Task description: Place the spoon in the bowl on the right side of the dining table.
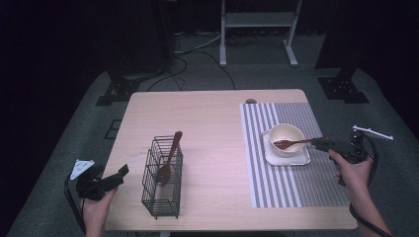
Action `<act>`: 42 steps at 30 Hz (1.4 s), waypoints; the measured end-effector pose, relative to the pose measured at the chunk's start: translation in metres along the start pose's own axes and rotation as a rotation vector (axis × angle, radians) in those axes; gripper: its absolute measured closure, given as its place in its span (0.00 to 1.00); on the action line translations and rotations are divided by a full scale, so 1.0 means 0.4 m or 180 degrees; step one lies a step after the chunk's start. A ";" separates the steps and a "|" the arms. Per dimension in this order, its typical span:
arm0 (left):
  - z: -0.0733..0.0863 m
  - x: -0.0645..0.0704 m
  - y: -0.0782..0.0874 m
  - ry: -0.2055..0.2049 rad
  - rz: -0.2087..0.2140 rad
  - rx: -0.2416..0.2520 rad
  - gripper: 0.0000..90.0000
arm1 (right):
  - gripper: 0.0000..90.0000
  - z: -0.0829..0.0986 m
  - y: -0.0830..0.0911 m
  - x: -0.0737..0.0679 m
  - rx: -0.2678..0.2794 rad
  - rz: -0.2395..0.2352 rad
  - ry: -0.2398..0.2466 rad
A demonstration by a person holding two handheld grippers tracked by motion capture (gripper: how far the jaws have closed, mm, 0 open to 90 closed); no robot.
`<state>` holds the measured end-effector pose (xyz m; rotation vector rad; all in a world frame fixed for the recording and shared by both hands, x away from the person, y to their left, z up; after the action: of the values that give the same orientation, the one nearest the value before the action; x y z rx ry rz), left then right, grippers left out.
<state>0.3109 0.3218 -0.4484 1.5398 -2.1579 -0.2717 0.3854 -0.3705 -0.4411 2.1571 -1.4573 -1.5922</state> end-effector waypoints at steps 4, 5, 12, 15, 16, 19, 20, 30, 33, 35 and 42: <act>0.000 -0.002 0.001 0.0009 -0.0011 0.0006 0.03 | 0.58 0.012 -0.006 -0.004 -0.0030 -0.0031 0.0040; 0.000 -0.003 0.001 0.0009 -0.0010 0.0007 0.03 | 0.58 0.015 -0.008 -0.005 -0.0042 -0.0035 0.0041; -0.001 -0.001 0.002 -0.0001 -0.0009 0.0008 0.03 | 0.57 0.036 -0.016 -0.009 -0.0085 -0.0076 0.0065; 0.000 -0.002 0.001 0.0004 -0.0011 0.0005 0.03 | 0.57 0.043 -0.017 -0.011 -0.0098 -0.0084 0.0090; 0.000 -0.002 0.001 0.0004 -0.0011 0.0005 0.03 | 0.57 0.046 -0.018 -0.012 -0.0112 -0.0088 0.0105; -0.001 -0.001 0.001 0.0001 -0.0010 0.0010 0.03 | 0.57 0.053 -0.020 -0.016 -0.0135 -0.0103 0.0131; 0.000 0.000 0.001 0.0009 -0.0008 0.0012 0.03 | 0.57 0.058 -0.022 -0.017 -0.0153 -0.0116 0.0141; 0.000 -0.001 0.001 0.0005 -0.0009 0.0011 0.03 | 0.56 0.088 -0.032 -0.025 -0.0222 -0.0157 0.0193; -0.001 -0.001 0.001 0.0004 -0.0012 0.0014 0.03 | 0.56 0.094 -0.033 -0.027 -0.0234 -0.0159 0.0211; 0.000 -0.001 0.001 0.0004 -0.0014 0.0011 0.03 | 0.56 0.103 -0.036 -0.030 -0.0262 -0.0156 0.0247; 0.000 -0.002 0.001 0.0001 -0.0014 0.0011 0.03 | 0.56 0.129 -0.044 -0.039 -0.0324 -0.0165 0.0307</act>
<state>0.3107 0.3225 -0.4483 1.5466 -2.1560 -0.2694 0.3561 -0.3275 -0.4636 2.1980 -1.2747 -1.5197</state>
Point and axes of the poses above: each handheld gripper's, and its own axes: y roughly backward along the jaws, z roughly out of its underside, x roughly to its right, the point moved 5 cm from there along -y, roughly forward along the jaws, and after that the axes turned 7 degrees about z, right-handed, at the moved point
